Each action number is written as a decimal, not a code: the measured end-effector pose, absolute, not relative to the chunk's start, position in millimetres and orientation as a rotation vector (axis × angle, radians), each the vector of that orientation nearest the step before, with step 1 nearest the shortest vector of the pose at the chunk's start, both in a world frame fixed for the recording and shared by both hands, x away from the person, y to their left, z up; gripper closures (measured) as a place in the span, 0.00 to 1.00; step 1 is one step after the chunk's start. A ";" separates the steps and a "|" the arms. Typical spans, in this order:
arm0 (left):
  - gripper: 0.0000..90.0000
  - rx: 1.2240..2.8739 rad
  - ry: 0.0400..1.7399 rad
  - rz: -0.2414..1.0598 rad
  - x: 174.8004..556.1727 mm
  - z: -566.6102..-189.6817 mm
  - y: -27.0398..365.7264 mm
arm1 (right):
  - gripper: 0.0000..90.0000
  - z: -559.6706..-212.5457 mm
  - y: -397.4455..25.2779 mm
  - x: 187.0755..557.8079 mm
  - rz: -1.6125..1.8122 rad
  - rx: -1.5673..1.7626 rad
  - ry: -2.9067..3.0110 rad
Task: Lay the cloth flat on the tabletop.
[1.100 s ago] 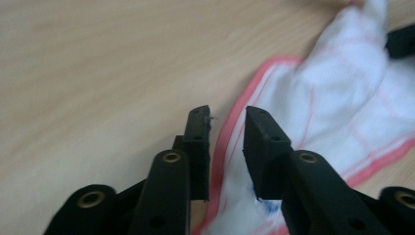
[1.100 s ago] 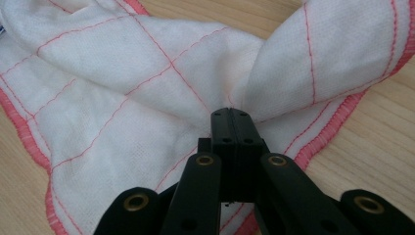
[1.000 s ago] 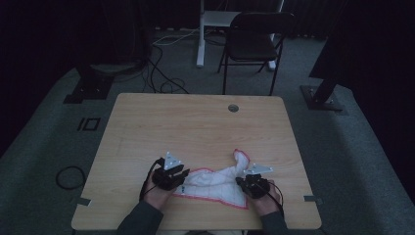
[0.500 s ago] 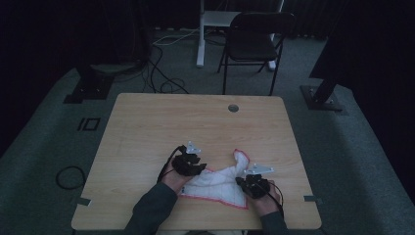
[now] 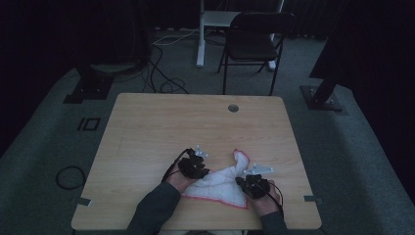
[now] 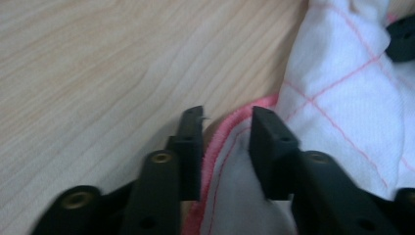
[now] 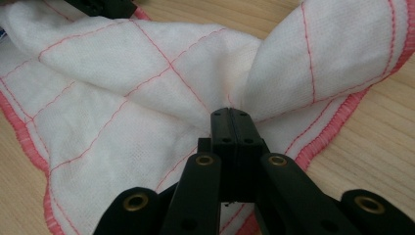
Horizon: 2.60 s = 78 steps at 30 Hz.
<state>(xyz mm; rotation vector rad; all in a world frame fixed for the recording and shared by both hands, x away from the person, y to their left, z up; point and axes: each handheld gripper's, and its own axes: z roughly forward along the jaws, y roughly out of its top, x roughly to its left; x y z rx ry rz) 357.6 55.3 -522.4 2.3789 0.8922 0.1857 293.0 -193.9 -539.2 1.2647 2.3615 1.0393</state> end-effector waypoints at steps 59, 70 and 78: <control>0.94 2.098 1.265 0.419 326.7 -528.0 146.9 | 0.69 -489.4 -113.0 363.1 1.114 1.135 2.291; 0.94 2.098 1.223 0.436 327.7 -515.0 150.3 | 0.83 -503.0 -95.8 381.9 0.997 1.124 2.453; 0.90 2.094 1.185 0.467 339.9 -499.2 138.1 | 0.98 -509.3 -113.8 351.6 1.080 1.100 2.425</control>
